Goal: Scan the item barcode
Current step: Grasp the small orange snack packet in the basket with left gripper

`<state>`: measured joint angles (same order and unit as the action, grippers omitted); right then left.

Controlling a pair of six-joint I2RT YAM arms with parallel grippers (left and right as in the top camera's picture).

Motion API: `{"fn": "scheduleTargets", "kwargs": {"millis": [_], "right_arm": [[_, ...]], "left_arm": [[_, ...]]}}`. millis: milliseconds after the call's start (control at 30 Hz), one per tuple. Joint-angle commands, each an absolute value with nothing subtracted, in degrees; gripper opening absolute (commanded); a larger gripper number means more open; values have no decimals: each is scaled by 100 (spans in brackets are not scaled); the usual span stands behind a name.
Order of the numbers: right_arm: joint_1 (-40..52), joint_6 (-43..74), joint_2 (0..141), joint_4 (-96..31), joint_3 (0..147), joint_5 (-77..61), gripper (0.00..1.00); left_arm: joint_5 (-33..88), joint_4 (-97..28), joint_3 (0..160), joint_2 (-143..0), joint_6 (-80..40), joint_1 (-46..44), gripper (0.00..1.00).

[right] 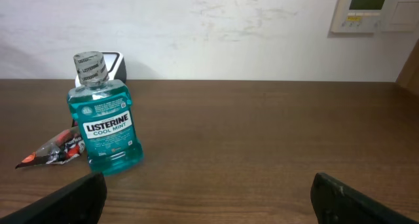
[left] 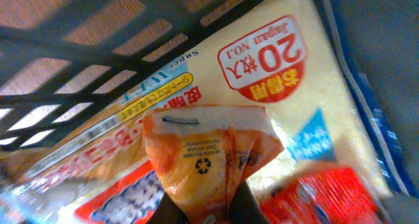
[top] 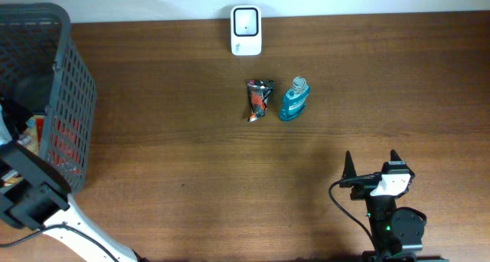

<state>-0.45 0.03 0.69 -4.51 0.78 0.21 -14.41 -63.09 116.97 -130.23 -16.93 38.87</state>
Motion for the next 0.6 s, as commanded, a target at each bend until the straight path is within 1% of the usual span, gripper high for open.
{"fn": "scheduleTargets", "kwargs": {"millis": [0, 100, 133, 167, 200, 233, 333, 367, 400, 467, 567], "right_arm": [[-78, 47, 36, -471, 32, 67, 98], [-78, 47, 36, -471, 32, 67, 99], [-78, 47, 36, -471, 32, 67, 98], [-78, 47, 36, -471, 32, 67, 98], [-78, 47, 36, -471, 32, 67, 99], [-78, 47, 36, -471, 32, 67, 99], [-78, 47, 36, -471, 32, 67, 98], [-78, 47, 36, -471, 32, 67, 98], [-78, 47, 36, -471, 32, 67, 99], [-78, 47, 36, -471, 32, 67, 98], [-78, 47, 36, -471, 32, 67, 98]], "left_arm": [[-115, -6289, 12103, -11795, -1712, 3911, 0], [1673, -6029, 12189, -10954, -1712, 3911, 0], [2657, -5843, 12189, -10545, -1712, 3894, 0], [3258, -5747, 12189, -10250, -1712, 3809, 0], [3531, -5749, 12189, -10025, -1712, 3658, 0], [3568, -5798, 12189, -9867, -1708, 3457, 0], [3476, -6436, 12180, -9758, -1649, 2421, 0], [3242, -6678, 12158, -9804, -1503, 2073, 0], [2670, -6949, 12079, -9913, -1334, 1507, 0], [1699, -7059, 11771, -10200, -1332, 554, 0], [1555, -6938, 11502, -10833, -1334, -469, 0]]}}
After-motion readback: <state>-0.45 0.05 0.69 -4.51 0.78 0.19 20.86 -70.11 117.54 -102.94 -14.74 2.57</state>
